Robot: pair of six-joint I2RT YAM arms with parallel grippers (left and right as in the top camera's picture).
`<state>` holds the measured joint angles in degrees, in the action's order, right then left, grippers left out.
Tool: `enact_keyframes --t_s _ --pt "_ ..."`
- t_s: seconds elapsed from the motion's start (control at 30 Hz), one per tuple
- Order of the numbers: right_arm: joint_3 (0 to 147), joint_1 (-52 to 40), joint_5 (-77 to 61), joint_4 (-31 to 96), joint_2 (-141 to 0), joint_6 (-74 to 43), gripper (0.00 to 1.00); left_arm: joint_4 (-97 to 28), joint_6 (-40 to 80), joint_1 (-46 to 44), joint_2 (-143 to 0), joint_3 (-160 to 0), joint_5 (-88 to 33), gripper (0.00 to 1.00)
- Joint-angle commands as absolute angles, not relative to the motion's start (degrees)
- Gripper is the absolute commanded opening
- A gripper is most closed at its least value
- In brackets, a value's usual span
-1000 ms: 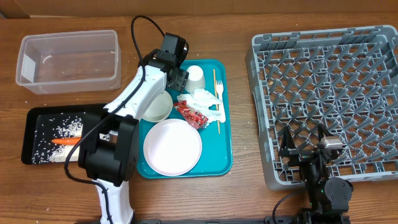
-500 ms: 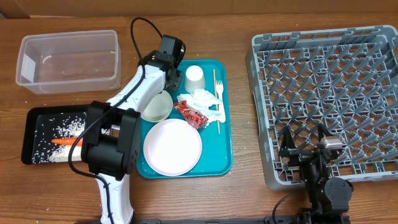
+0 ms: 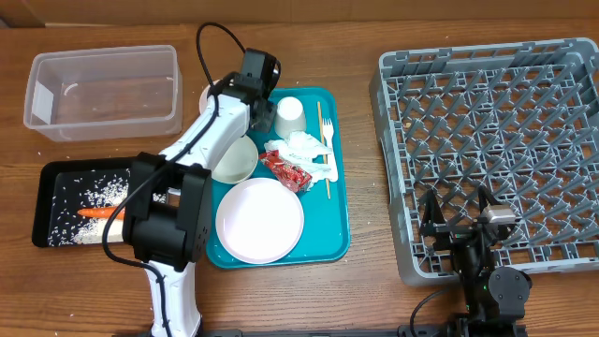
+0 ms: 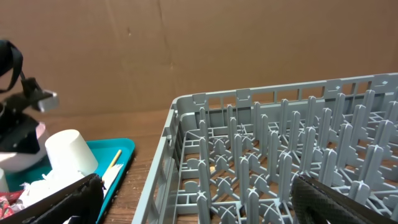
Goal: Sort waste into correct bins and load items into the dishwasher rack
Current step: 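Carry the peanut bowl over the black tray and tip out peanuts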
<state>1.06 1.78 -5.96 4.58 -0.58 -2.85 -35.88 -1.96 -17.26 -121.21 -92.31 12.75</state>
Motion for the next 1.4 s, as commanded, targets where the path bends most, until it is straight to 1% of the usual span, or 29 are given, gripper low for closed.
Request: enact_keyframes --t_s 0.0,0.13,0.3,0.43,0.57,0.63,0.73,0.97,1.07,1.17,1.37 --pt "0.5 1.9 -5.6 4.3 -0.2 -3.0 1.00 -37.3 2.7 -17.3 -117.5 -97.7 12.7 0.04" --pt "0.5 1.9 -5.6 4.3 -0.2 -3.0 1.00 -39.7 3.5 -17.3 -112.9 -100.9 7.2 0.04" --pt "0.5 1.9 -5.6 4.3 -0.2 -3.0 1.00 -44.1 12.0 -17.2 -104.1 -101.1 5.9 0.04" --pt "0.5 1.9 -5.6 4.3 -0.2 -3.0 1.00 -51.0 14.4 -17.1 -94.2 -101.1 4.4 0.04" --pt "0.5 1.9 -5.6 4.3 -0.2 -3.0 1.00 -59.0 16.1 -14.8 -88.7 -101.1 2.9 0.04" --pt "0.5 1.9 -5.6 4.3 -0.2 -3.0 1.00 -63.9 18.5 -10.9 -86.6 -101.0 0.7 0.04" --pt "0.5 1.9 -5.6 4.3 -0.2 -3.0 1.00 -68.9 18.5 -2.6 -85.3 -101.0 -7.1 0.04" --pt "0.5 1.9 -5.6 4.3 -0.2 -3.0 1.00 -74.8 17.7 15.4 -85.4 -97.7 -18.2 0.04" --pt "0.5 1.9 -5.6 4.3 -0.2 -3.0 1.00 -74.3 16.2 23.1 -85.4 -92.4 -26.5 0.04" --pt "0.5 1.9 -5.6 4.3 -0.2 -3.0 1.00 -70.4 13.7 29.9 -85.4 -84.1 -37.0 0.04" --pt "0.5 1.9 -5.6 4.3 -0.2 -3.0 1.00 -62.9 12.0 38.5 -85.4 -71.7 -49.0 0.04"
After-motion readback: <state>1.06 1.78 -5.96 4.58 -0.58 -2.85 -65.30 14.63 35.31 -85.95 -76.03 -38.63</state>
